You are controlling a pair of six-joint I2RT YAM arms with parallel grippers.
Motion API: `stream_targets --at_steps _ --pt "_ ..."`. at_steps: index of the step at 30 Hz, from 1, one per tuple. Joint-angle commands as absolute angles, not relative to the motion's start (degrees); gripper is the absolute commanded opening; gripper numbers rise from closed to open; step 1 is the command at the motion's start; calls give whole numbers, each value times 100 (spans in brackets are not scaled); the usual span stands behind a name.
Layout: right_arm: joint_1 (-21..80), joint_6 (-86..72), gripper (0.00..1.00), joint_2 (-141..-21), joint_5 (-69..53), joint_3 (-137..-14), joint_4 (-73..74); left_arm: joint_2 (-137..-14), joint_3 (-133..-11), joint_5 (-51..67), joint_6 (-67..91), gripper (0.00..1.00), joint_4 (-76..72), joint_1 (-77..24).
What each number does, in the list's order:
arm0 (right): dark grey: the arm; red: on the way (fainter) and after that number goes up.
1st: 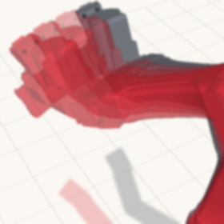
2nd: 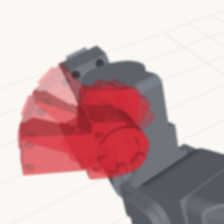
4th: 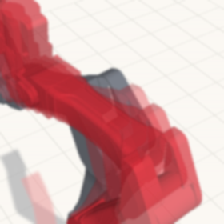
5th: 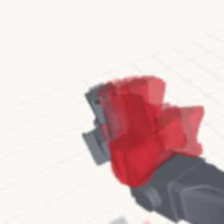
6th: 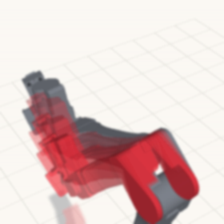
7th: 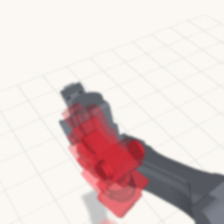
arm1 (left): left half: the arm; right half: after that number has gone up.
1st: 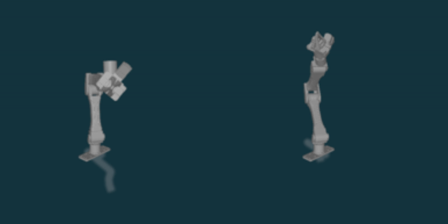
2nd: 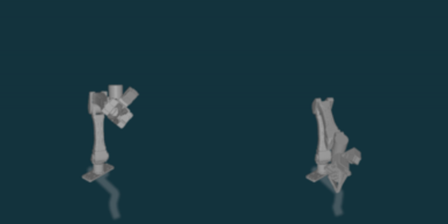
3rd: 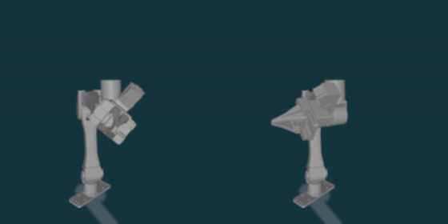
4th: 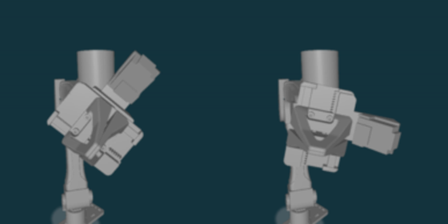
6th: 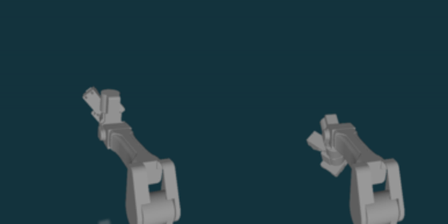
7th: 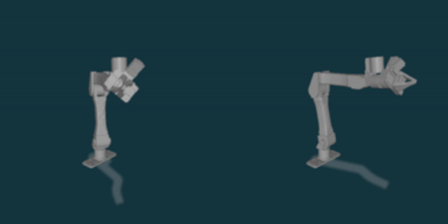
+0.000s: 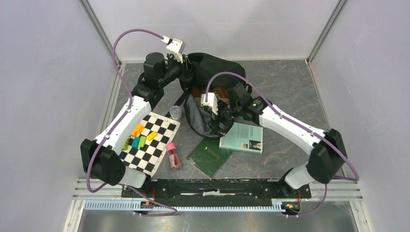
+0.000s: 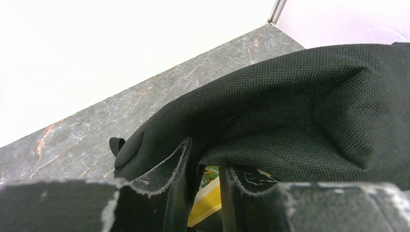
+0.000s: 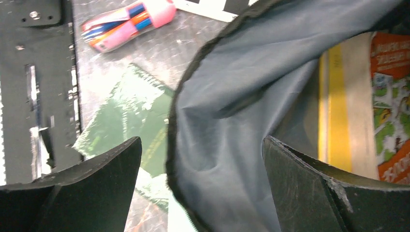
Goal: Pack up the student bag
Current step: Adjust the book at the center of the board.
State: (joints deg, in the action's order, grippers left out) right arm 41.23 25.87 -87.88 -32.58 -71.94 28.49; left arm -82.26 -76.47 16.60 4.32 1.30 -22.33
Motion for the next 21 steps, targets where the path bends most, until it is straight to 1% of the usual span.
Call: stream_targets --at_steps 1,4,7,9,10,11,14,16,21 --pt "4384 2073 98 -7811 -3722 -6615 2890 -8283 -7709 1593 478 26 -143 -2255" --pt "4386 1711 98 -7387 -3925 -6357 2588 -8294 -7682 1645 606 13 -223 -2255" --pt "4420 1464 98 -7110 -4238 -6456 2690 -8292 -7691 1564 749 7 -229 -2248" --pt "4430 1353 98 -6821 -4255 -6497 2757 -8304 -7695 1484 820 6 -150 -2250" --pt "4425 1303 98 -6625 -4061 -6500 2758 -8310 -7699 1436 826 5 -84 -2248" --pt "4422 1222 98 -6467 -3780 -6507 2795 -8306 -7691 1345 834 5 -29 -2250" --pt "4202 951 98 -6108 -2370 -6519 3021 -8278 -7682 820 962 5 330 -2238" --pt "3705 759 98 -6032 -2180 -6417 3168 -8240 -7652 599 1057 6 473 -2237" --pt "2472 317 98 -5866 -2032 -5839 3206 -8184 -7533 549 1168 7 538 -2237"
